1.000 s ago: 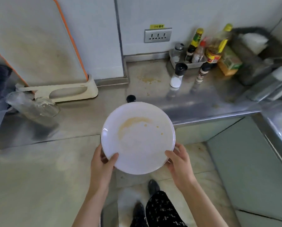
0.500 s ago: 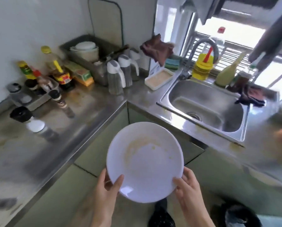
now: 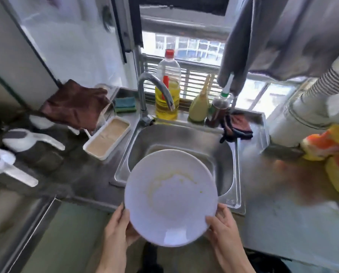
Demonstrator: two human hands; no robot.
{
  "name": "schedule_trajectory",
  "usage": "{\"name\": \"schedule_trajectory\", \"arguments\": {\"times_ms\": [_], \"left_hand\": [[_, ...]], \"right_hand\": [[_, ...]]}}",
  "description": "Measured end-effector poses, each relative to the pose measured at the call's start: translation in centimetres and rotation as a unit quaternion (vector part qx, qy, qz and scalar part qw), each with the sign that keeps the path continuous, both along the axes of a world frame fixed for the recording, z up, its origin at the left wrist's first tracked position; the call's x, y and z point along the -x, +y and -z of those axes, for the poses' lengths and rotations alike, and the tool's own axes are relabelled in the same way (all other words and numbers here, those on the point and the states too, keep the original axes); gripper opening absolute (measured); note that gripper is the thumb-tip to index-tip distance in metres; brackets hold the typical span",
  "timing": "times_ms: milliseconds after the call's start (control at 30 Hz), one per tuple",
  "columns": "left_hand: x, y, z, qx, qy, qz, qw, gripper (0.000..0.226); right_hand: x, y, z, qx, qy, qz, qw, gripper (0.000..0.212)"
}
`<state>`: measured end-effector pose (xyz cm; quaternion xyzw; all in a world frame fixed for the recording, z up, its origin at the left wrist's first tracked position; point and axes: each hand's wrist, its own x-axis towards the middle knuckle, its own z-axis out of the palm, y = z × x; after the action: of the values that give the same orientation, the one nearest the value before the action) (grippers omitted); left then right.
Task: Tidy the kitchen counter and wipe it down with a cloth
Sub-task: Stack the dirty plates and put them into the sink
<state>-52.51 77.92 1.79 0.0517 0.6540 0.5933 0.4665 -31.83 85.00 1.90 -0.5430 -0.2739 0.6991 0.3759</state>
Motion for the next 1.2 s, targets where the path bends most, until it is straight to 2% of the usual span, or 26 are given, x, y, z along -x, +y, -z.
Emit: {"name": "schedule_trajectory", "arguments": {"times_ms": [133, 333, 433, 600, 700, 800, 867, 1000, 1133, 1200], "left_hand": [[2.0, 7.9, 1.5, 0.005, 0.022, 0.062, 0.998, 0.024], [4.9, 18.0, 7.4, 0.042, 0.061, 0.178, 0.981, 0.027], [5.9, 21.5, 11.4, 0.086, 0.054, 0.197, 0.975, 0.029], [6.2, 25.7, 17.5, 0.171, 0.064, 0.236, 0.954, 0.044], [5.8, 26.6, 20.3, 0.214, 0.072, 0.244, 0.943, 0.041], [5.2, 26.8, 22.1, 0.229, 0.077, 0.224, 0.944, 0.029], [4.8, 26.8, 22.8, 0.240, 0.083, 0.193, 0.948, 0.024], [4.6, 26.5, 24.3, 0.264, 0.081, 0.161, 0.948, 0.023], [5.0, 26.1, 26.2, 0.299, 0.091, 0.164, 0.936, 0.023], [4.9, 26.0, 26.8, 0.308, 0.105, 0.176, 0.929, 0.022]], "right_hand": [[1.8, 6.2, 2.3, 0.020, 0.004, 0.042, 0.999, 0.032], [4.3, 14.6, 7.5, 0.066, -0.052, 0.085, 0.993, 0.030], [4.4, 18.3, 10.7, 0.099, -0.091, 0.055, 0.989, 0.030], [4.1, 22.1, 16.2, 0.159, -0.181, -0.026, 0.970, 0.031], [4.2, 22.9, 18.5, 0.182, -0.202, -0.054, 0.961, 0.026], [4.5, 23.1, 20.8, 0.192, -0.229, -0.058, 0.953, 0.021], [4.5, 23.2, 22.6, 0.189, -0.251, -0.054, 0.948, 0.028], [4.8, 23.1, 23.9, 0.194, -0.279, -0.053, 0.939, 0.027], [4.7, 22.7, 24.9, 0.203, -0.271, -0.052, 0.939, 0.028], [4.7, 22.6, 25.7, 0.196, -0.297, -0.069, 0.932, 0.031]]}}
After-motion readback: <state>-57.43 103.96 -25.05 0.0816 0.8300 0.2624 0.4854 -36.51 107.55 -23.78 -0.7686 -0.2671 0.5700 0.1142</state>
